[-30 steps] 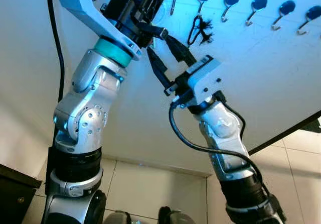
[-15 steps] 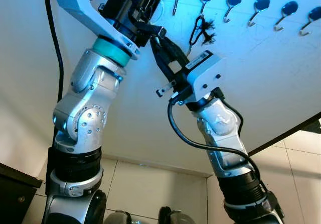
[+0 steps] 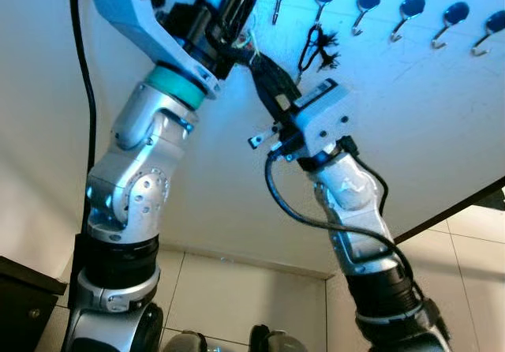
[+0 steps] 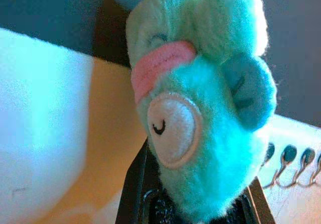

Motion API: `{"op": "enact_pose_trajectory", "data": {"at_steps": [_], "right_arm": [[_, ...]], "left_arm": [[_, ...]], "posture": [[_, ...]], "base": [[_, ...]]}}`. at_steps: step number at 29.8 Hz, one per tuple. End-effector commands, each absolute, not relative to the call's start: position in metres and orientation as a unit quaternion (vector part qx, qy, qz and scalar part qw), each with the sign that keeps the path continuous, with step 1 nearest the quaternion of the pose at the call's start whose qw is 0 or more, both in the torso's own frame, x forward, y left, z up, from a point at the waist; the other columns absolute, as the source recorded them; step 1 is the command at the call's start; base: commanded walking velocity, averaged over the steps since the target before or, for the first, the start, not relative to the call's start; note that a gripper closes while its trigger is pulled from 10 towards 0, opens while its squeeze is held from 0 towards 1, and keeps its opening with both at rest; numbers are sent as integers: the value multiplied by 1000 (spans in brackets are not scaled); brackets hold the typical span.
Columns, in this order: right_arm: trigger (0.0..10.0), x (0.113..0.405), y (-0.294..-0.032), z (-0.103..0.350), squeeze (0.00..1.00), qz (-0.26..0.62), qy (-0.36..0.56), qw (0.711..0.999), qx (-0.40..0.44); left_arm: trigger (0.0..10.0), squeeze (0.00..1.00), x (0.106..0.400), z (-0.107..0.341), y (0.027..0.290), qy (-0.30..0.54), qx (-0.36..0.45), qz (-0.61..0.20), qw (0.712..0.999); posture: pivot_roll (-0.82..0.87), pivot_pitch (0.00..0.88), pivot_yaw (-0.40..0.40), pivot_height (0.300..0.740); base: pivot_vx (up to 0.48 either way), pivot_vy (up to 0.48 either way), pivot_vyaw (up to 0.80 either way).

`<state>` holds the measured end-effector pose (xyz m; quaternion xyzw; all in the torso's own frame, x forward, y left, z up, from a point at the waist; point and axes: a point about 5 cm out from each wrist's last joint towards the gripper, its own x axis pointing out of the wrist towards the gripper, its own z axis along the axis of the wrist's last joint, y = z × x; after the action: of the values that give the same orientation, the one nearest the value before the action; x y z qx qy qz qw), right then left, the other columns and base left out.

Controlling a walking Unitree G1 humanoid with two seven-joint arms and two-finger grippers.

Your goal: Hang keys on a hook

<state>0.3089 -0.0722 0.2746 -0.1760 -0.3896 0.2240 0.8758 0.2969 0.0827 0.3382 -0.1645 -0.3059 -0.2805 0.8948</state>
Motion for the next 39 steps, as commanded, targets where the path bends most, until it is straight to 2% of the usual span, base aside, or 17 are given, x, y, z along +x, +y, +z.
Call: {"op": "enact_pose_trajectory", "data": {"at_steps": [1,5,6,7,8,17,23,39], "right_arm": [[157,308,-77,281,0,202,-414,867,-188],[118,306,-78,284,0,195,-429,854,-220],[431,305,-78,285,0,193,-437,846,-237],[1608,303,-78,285,0,194,-441,840,-248],[10000,300,-77,283,0,203,-445,832,-264],[10000,290,-72,275,0,224,-460,801,-312],[10000,291,-76,288,0,173,-491,786,-333],[10000,300,-80,303,0,109,-503,786,-344]], "left_arm": [[10000,0,298,334,82,-299,-160,-277,899],[10000,0,297,337,83,-303,-161,-275,898],[10000,0,296,338,84,-306,-162,-274,897],[10000,0,295,340,85,-309,-162,-273,897],[10000,0,293,342,87,-314,-164,-273,895],[10000,0,285,349,88,-331,-163,-284,885],[10000,0,279,351,84,-334,-160,-300,879],[10000,0,280,352,80,-329,-162,-309,878]], "posture": [[92,108,41,740],[94,110,40,740],[94,114,39,740],[94,114,39,740],[91,115,38,740],[85,117,40,740],[82,117,42,740],[79,117,42,740]], "base": [[0,0,0],[0,0,0],[0,0,0],[0,0,0],[0,0,0],[0,0,0],[0,0,0],[0,0,0]]}}
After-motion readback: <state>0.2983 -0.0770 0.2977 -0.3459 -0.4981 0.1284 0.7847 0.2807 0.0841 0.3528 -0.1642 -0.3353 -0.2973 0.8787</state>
